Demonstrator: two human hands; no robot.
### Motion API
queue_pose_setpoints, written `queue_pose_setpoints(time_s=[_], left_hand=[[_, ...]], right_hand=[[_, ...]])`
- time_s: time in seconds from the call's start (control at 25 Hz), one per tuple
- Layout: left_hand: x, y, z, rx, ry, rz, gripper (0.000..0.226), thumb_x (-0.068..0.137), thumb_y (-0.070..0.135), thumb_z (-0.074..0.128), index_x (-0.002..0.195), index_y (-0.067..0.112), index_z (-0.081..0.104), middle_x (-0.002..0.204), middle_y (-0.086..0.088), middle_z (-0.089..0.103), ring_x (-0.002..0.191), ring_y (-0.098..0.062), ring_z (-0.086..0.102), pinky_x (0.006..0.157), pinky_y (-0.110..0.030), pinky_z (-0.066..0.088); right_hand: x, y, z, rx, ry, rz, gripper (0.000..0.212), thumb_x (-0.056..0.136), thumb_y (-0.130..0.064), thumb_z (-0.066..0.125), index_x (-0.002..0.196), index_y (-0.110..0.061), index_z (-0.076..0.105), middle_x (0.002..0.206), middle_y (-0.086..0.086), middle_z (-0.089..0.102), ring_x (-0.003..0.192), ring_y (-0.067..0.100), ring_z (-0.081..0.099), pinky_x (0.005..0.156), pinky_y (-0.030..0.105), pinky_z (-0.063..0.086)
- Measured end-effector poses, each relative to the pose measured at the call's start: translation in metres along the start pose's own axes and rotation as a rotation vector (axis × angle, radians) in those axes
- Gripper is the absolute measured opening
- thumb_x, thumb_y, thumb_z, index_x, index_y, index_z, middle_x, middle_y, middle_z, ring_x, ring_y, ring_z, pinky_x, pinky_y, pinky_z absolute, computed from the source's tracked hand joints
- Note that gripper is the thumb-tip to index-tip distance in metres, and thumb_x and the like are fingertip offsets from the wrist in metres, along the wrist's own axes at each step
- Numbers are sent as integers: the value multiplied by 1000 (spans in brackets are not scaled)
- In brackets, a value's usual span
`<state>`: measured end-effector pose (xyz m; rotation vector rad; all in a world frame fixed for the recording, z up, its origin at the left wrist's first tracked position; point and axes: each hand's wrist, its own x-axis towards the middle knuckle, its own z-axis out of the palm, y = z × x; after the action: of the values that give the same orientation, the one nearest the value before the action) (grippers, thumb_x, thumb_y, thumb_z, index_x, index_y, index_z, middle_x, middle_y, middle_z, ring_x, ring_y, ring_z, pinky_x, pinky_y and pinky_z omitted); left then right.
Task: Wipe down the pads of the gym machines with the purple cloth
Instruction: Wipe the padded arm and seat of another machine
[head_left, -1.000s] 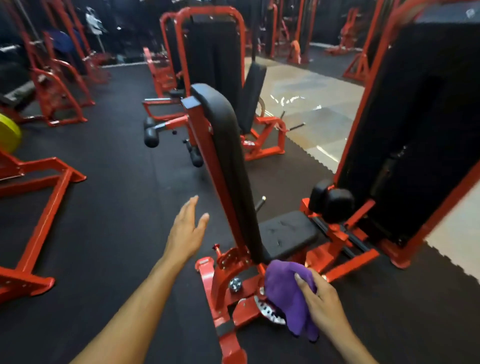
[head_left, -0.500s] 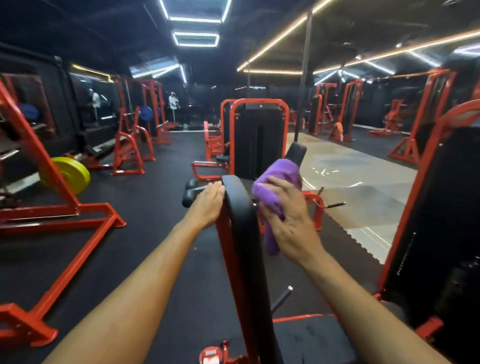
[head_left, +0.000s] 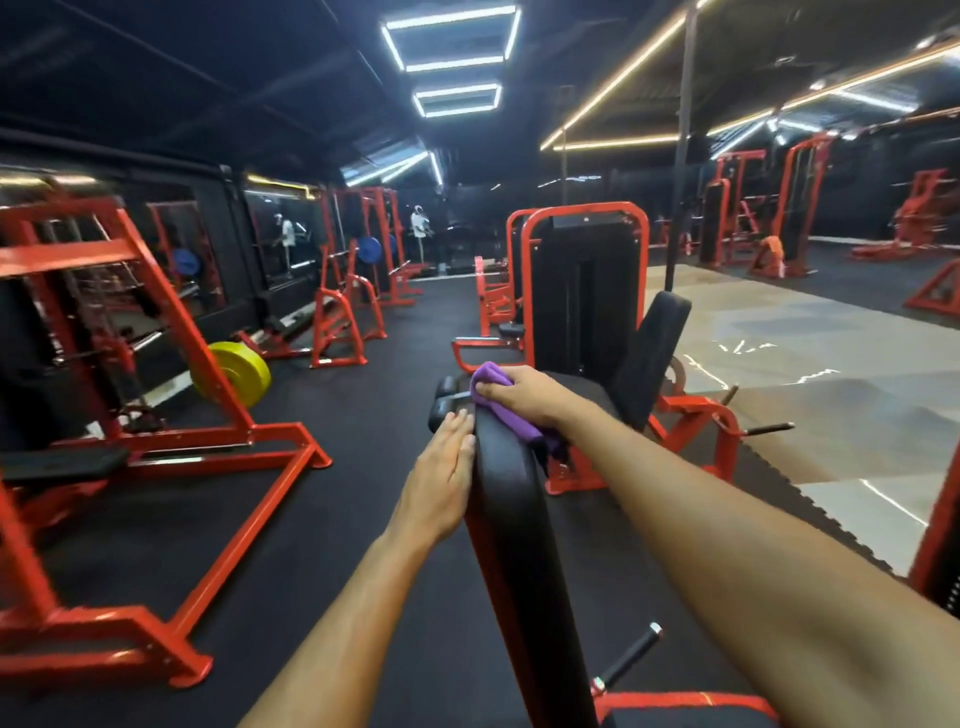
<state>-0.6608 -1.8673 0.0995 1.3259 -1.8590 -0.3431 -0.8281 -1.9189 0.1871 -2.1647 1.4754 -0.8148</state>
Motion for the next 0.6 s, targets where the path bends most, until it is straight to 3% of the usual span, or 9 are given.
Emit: queue_pose_setpoints(time_s=[0.12,0.2,0.28,0.36,0.44,0.48,0.52,0.6], left_hand=[[0,1,0,6,-1,-3,46,113,26,33,160,21,36,167,7,28,145,11,14,111,1,3],[1,0,2,17,0,1,46,114,23,31,160,18,35,168,6,27,147,8,14,115,-3,5],[1,-2,4,42,-1,11,46,114,19,29,160,15,34,168,4,26,151,2,14,117,-5,5],[1,-3,3,57,-6,30,45,113,15,31,159,13,34,164,8,23,151,0,14,116,-2,4],[0,-2,3,42,12,32,45,113,13,35,158,15,37,159,11,27,149,1,17,115,-2,6],[0,-2,3,25,24,17,45,113,15,35,157,16,38,158,12,30,148,2,19,115,-2,8],[0,-1,2,13,32,-4,45,113,19,34,158,18,38,158,13,31,148,3,20,115,-2,8],[0,-1,2,23,16,-21,49,112,32,30,158,21,38,163,12,30,151,4,18,117,-6,7]], right_hand=[[-45,2,7,94,77,-146,16,101,-29,55,104,-26,70,107,-2,68,100,14,60,87,32,43],[-104,8,26,114,181,-358,22,99,-22,56,115,-25,70,123,-7,65,121,8,54,105,28,39],[-150,19,51,-8,247,-538,42,93,-18,52,132,-24,65,147,-9,51,147,15,33,123,29,21],[-135,21,51,-31,307,-616,40,92,-18,53,128,-23,67,143,-7,54,144,19,37,122,32,24],[-91,9,38,75,260,-515,12,94,-21,60,97,-24,72,110,-5,64,113,14,56,101,30,42],[-62,5,26,118,204,-420,13,94,-25,62,84,-22,68,95,-3,64,96,14,59,88,31,45],[-34,4,15,126,127,-310,18,95,-30,61,82,-20,67,90,-1,64,88,16,61,80,33,45],[9,10,2,72,-13,-107,22,97,-39,56,97,-22,69,97,-1,69,92,20,64,76,33,44]])
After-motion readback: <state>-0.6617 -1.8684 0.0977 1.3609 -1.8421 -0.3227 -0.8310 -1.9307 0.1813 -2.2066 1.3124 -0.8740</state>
